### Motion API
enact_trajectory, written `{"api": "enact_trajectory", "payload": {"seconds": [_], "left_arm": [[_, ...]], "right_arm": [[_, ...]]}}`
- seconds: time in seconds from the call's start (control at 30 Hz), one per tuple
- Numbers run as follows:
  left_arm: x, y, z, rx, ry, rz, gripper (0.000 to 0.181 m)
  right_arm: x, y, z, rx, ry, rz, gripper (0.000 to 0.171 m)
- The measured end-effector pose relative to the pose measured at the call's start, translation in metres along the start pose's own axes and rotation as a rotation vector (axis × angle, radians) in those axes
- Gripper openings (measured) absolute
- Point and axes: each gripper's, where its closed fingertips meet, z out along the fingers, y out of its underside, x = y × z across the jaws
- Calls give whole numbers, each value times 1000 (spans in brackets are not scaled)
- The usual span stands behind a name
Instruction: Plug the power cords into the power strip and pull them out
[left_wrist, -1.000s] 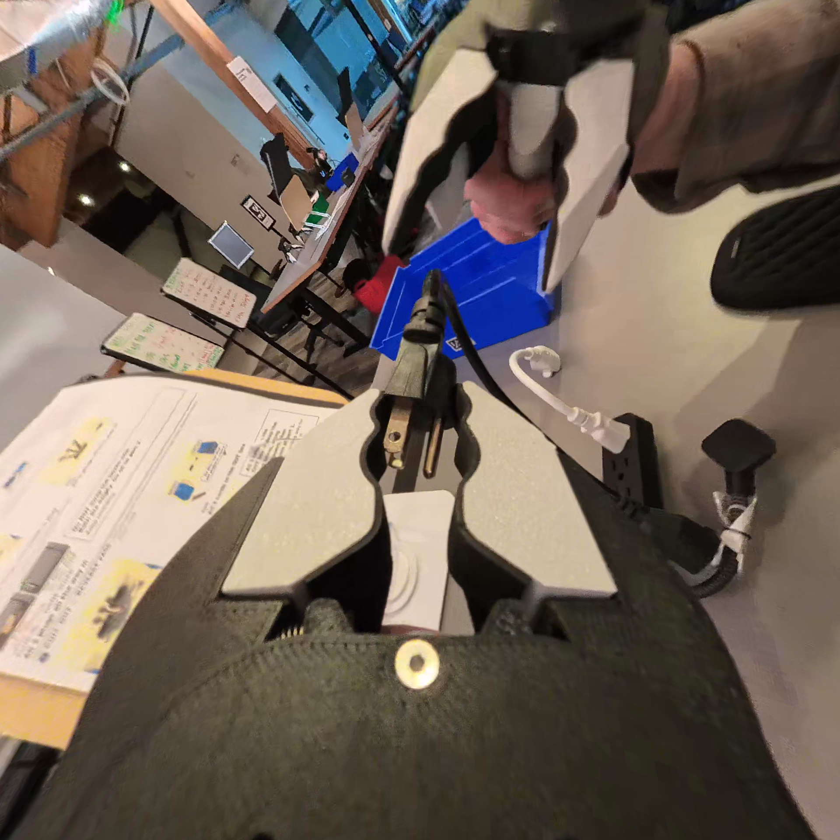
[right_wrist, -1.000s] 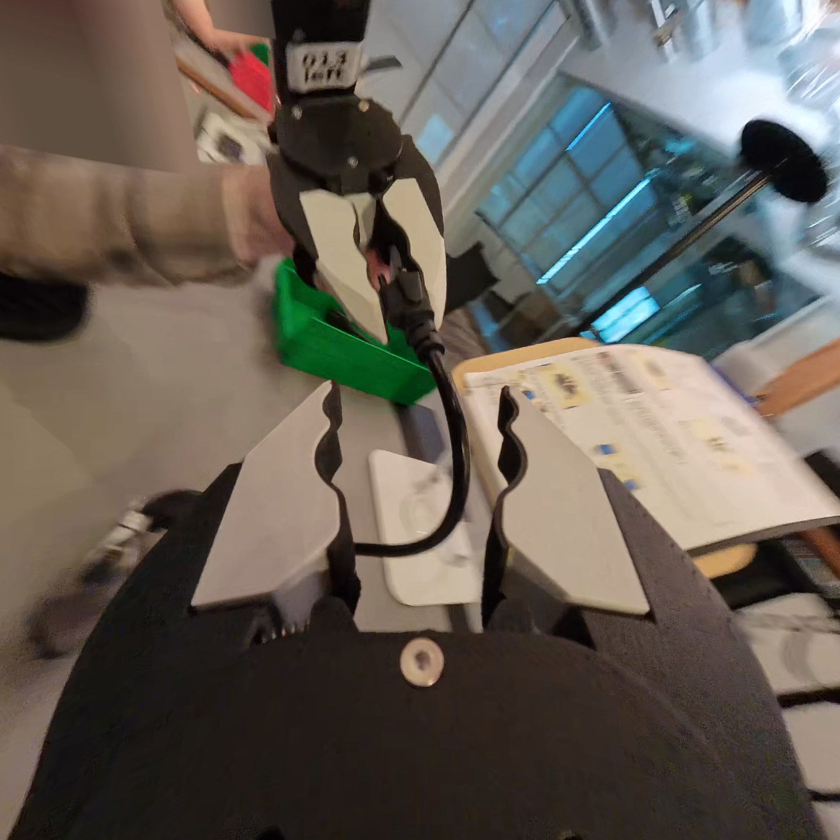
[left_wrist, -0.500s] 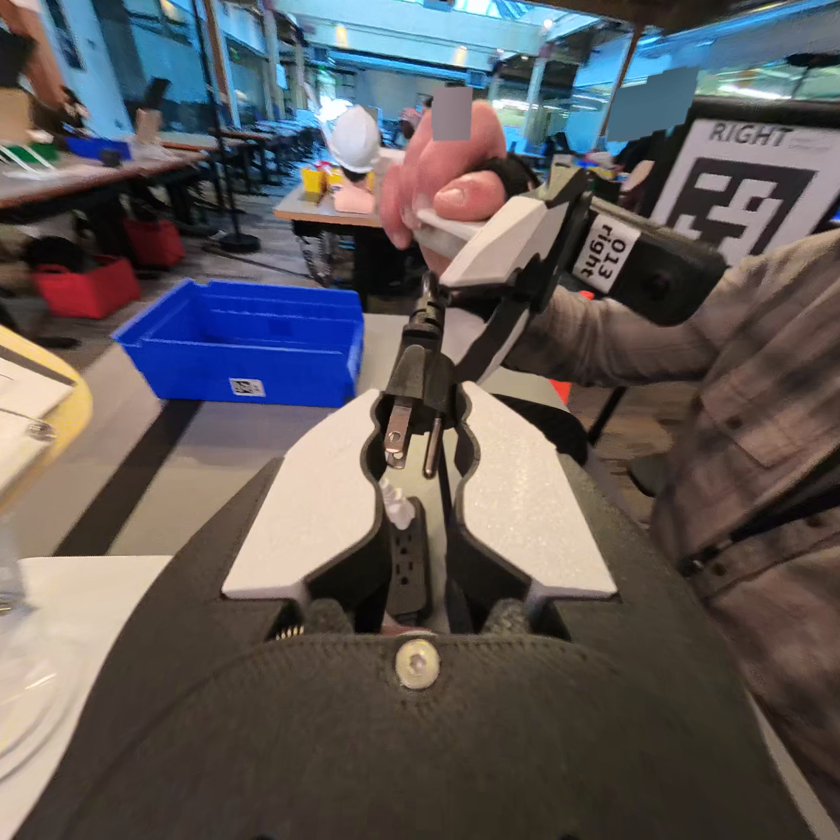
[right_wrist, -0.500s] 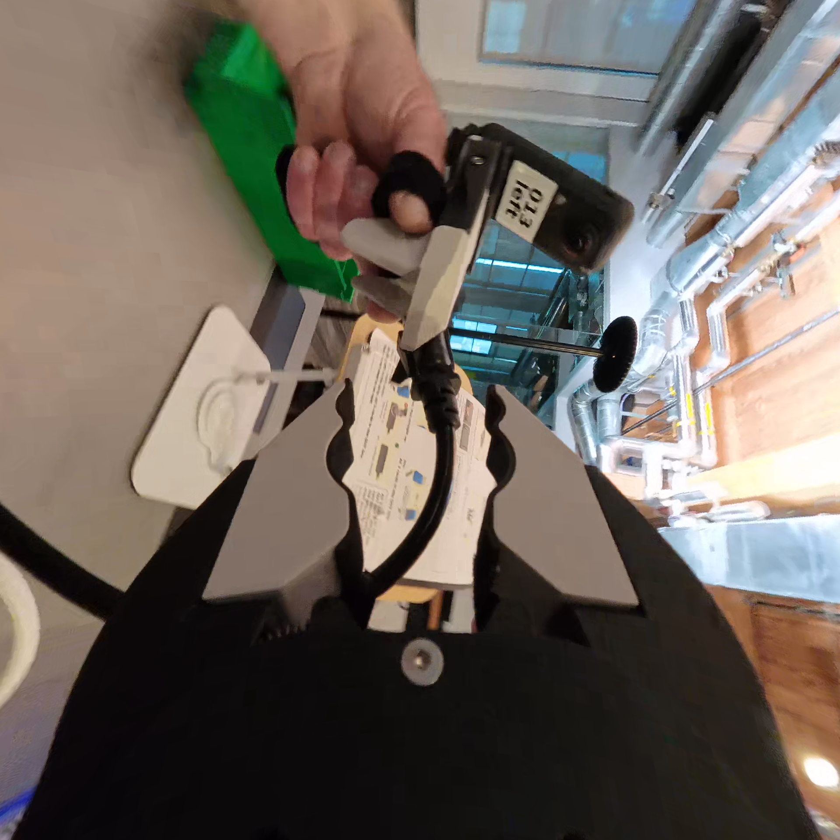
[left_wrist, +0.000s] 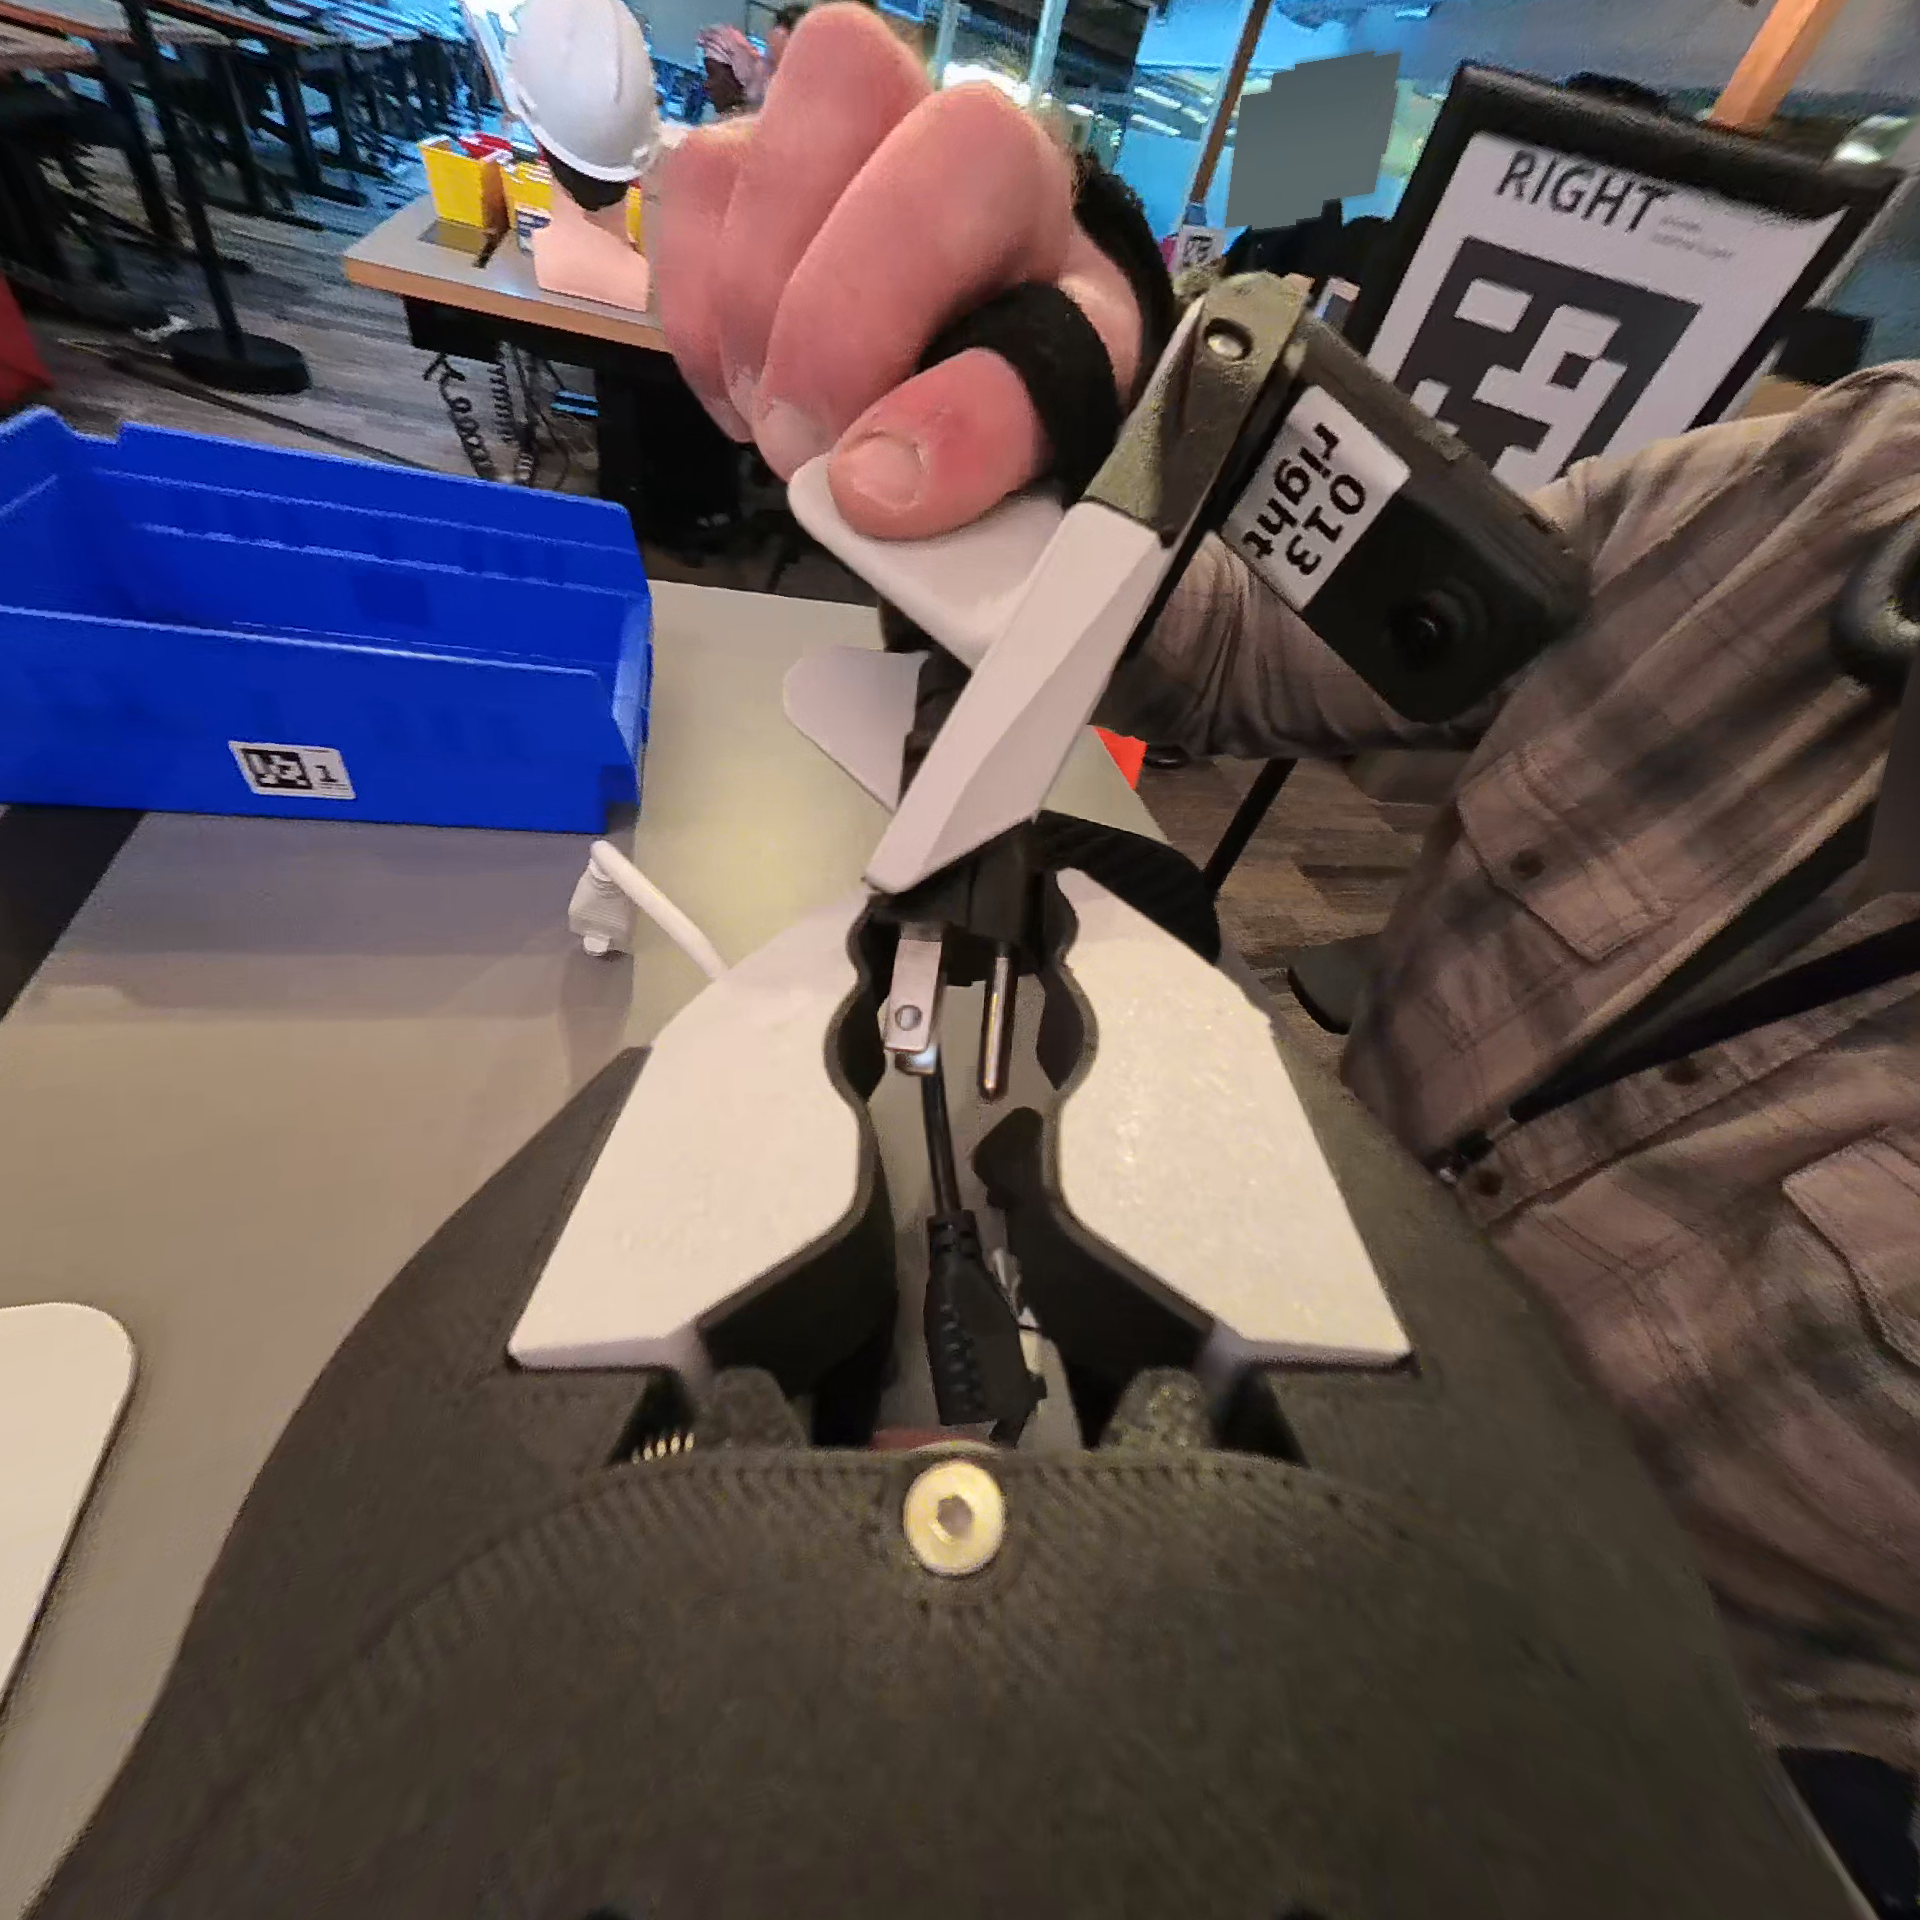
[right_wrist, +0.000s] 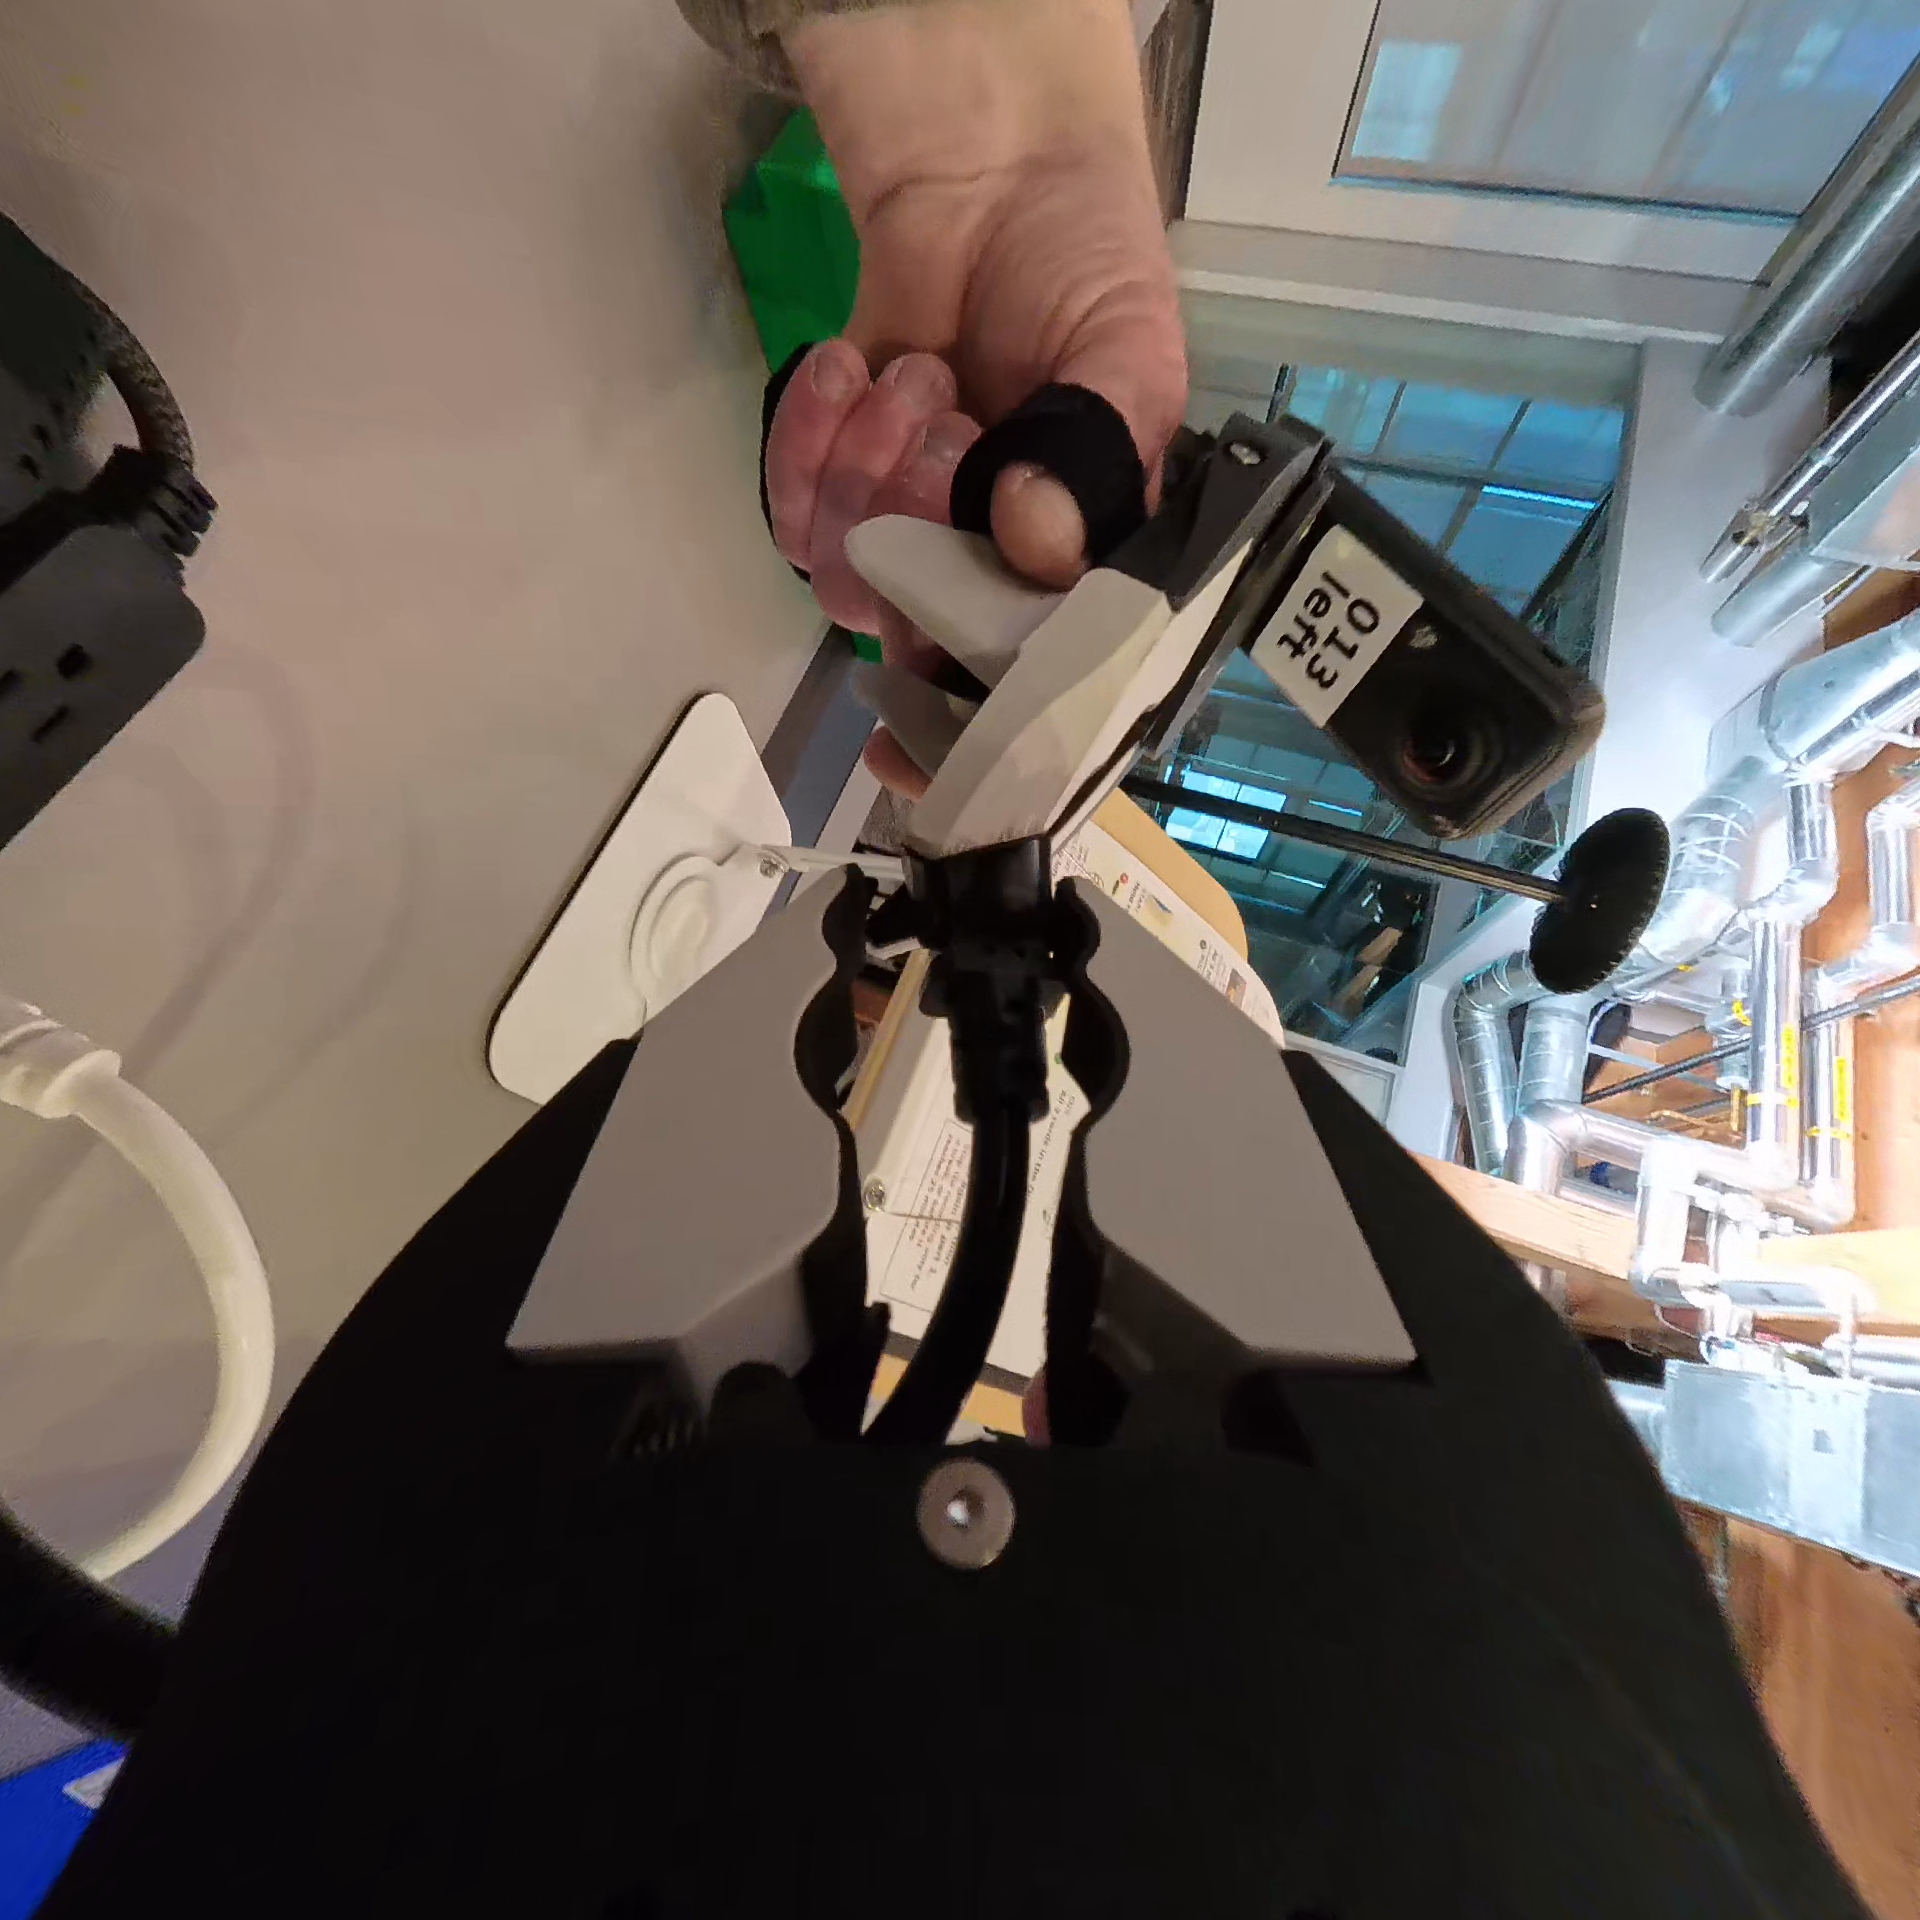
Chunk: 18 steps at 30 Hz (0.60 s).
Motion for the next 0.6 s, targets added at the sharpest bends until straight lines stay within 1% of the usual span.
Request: {"api": "enact_trajectory", "payload": {"seconds": [0.1,0.17,0.3,0.37,0.47,0.6], "left_arm": [[2,7,4,-13,51,-19,26],[3,12,5,-29,69,-22,26],[1,19,6,-61,81,-35,26],[-2,23,7,-72,69,-45,26],[-3,22,6,-65,73,-52,25],[-6,18,4,-55,10,31,26]], "right_arm": [[-8,-4,-2,17,-55,34,34],[-8,-10,-5,59,-74,98,29],[-14,-9,-4,35,-116,118,24],[-18,-7,-2,7,-132,113,22],[-17,-5,-2,7,-134,183,22],[-10,1,-2,43,-115,346,21]]}}
